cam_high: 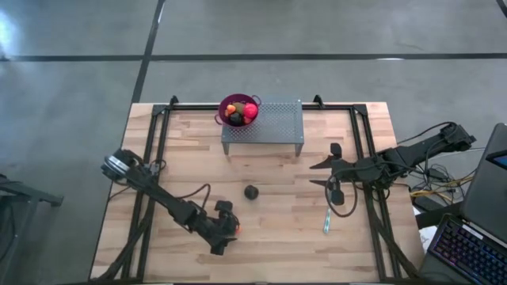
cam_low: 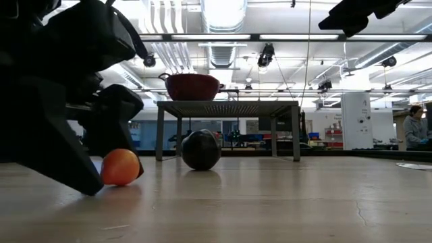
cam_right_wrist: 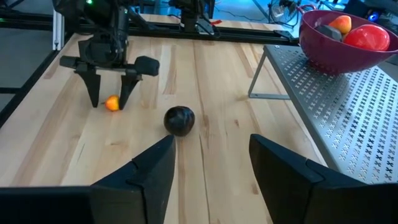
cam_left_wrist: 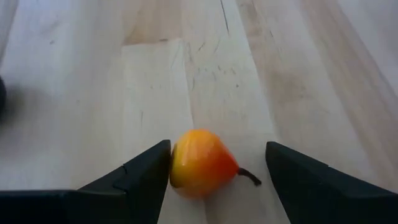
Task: Pick & Place Fruit
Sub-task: Put the yellow pear into the purple strainer bowl on the shelf
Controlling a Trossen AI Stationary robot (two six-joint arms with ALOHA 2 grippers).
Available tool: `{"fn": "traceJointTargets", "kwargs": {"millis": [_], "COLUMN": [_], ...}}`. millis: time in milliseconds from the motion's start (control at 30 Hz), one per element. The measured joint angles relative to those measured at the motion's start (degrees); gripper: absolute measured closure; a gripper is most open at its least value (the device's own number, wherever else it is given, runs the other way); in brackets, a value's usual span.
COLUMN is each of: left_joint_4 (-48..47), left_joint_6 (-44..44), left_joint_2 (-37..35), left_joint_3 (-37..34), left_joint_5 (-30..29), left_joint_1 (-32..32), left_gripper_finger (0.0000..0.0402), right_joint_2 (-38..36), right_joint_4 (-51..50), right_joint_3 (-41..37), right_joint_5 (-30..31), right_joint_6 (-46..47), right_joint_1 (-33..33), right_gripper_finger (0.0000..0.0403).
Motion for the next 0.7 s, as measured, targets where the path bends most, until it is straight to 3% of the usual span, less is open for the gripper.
{"fn": "traceJointTargets", "kwargs": {"millis": [233, 700], "left_joint_4": [-0.31, -1.68], "left_joint_6": [0.44, -0.96], "left_joint_2": [0.23, -0.24], "left_joint_3": [0.24, 0.16], "left_joint_5": [-2.58, -2.27], "left_joint_1": [0.13, 0.15], "left_gripper_finger": [0.0146, 0.0228], "right_joint_2": [0.0, 0.0], "right_joint_4": [0.0, 0.0], "right_joint_3": [0.0, 0.0], "right_joint_5": [0.0, 0.0], "right_joint_6": [0.08, 0.22], "right_joint_1": [0.0, 0.0], "right_gripper_finger": [0.0224, 0.0263]}}
